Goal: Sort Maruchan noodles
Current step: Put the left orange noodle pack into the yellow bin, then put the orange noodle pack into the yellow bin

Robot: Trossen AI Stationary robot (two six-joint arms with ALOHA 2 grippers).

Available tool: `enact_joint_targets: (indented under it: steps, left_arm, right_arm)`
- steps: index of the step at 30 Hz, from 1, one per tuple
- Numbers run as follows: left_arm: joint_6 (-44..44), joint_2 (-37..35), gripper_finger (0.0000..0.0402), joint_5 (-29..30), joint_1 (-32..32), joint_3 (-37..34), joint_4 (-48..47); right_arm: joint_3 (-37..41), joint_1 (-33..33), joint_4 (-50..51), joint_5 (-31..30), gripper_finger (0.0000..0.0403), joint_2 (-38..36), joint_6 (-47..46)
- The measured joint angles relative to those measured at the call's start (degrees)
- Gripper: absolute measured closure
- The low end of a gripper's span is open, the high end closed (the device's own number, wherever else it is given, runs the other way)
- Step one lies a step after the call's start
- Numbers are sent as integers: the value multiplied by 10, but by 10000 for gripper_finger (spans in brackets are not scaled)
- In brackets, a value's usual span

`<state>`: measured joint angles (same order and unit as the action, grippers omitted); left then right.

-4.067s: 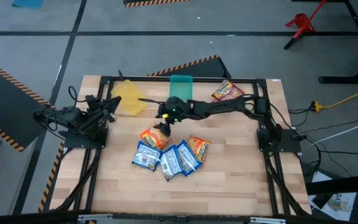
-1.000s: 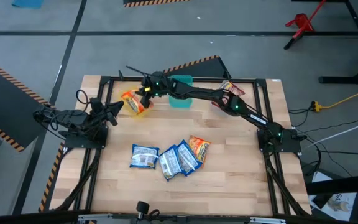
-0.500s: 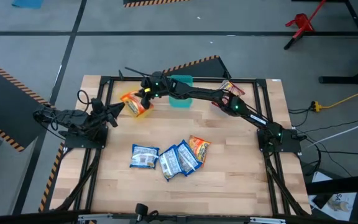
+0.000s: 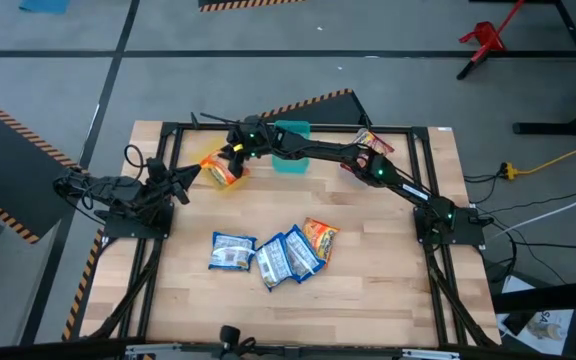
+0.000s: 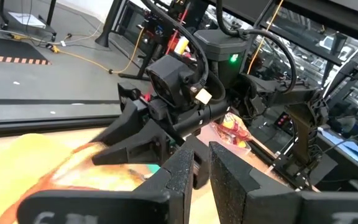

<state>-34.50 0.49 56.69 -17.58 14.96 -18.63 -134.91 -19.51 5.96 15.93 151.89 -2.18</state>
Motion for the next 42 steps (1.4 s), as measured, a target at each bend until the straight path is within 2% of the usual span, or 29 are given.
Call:
enact_joint_targets:
  steps: [7,9,12,16,22,25,28,30,32,35,38,42]
  left_arm:
    - [0,0,357,0,0,0,0]
    - [0,0,357,0,0,0,0]
    - [0,0,357,-3,0,0,-2]
    - [0,0,357,-26,0,0,-3]
    - [-1,0,357,-54,0,0,-3]
    - [0,0,357,-54,0,0,-3]
    - [1,0,357,-54,0,0,-3]
    - [1,0,357,-54,0,0,-3]
    - [1,0,357,-54,0,0,-3]
    - [1,0,357,-54,0,0,-5]
    - [1,0,357,-53,0,0,-13]
    - [1,0,357,-38,0,0,-15]
  right_arm:
    - [0,-1,-2,-97,261,-3,42]
    - [0,-1,4,-93,253,-10,44]
    - [-1,-1,46,-41,249,-34,86]
    - [-1,0,209,19,249,-94,143]
    - [-2,0,540,26,249,-185,175]
    - [6,-1,694,68,248,-200,175]
    - [51,1,798,102,248,-216,172]
    - [107,8,830,122,248,-232,167]
    - [180,19,834,133,248,-264,159]
    - [315,39,784,131,248,-338,134]
    - [468,60,656,117,248,-421,70]
    - [650,90,416,81,248,-523,-70]
